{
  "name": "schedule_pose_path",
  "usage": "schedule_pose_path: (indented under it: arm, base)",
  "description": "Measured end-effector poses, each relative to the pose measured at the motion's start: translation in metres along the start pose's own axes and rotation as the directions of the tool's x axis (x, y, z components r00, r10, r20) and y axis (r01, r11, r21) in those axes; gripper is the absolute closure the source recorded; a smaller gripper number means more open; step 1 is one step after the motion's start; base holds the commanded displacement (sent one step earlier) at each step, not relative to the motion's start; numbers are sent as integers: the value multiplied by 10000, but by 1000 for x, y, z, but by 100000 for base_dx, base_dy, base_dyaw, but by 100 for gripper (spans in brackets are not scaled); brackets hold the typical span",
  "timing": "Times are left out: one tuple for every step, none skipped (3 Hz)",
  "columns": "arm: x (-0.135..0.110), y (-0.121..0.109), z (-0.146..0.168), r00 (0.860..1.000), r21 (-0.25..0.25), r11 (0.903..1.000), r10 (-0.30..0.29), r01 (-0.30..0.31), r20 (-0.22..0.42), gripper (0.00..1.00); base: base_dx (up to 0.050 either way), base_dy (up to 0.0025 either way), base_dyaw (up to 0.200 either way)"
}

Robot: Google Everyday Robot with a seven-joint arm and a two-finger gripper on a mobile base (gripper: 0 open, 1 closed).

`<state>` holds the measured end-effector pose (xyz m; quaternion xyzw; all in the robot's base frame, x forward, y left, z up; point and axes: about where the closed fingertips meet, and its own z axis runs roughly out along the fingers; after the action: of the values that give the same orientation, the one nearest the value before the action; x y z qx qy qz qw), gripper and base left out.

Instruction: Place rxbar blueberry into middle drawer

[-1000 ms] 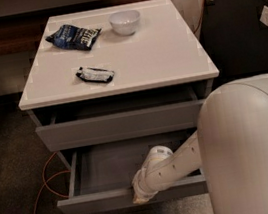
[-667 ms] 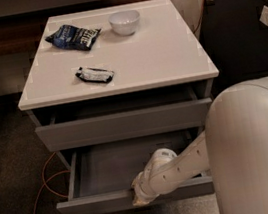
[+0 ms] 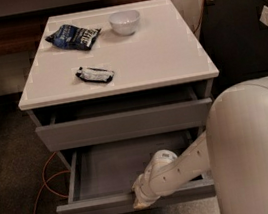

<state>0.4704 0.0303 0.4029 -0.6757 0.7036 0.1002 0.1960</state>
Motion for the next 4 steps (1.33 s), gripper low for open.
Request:
schedule_pose_path:
  arm:
    - [-1, 9, -6, 9999, 20, 10000, -63, 63, 129, 100]
    - [-6, 23, -8, 9986, -64, 9986, -529, 530, 76, 100]
    - [-6, 25, -7, 9982, -94, 9982, -594, 595, 58, 100]
    - [-8, 32, -4, 9959, -240, 9957, -901, 900, -27, 100]
  base:
    - [0, 0, 0]
    - [0, 0, 0]
    - [0, 0, 0]
    - [0, 0, 0]
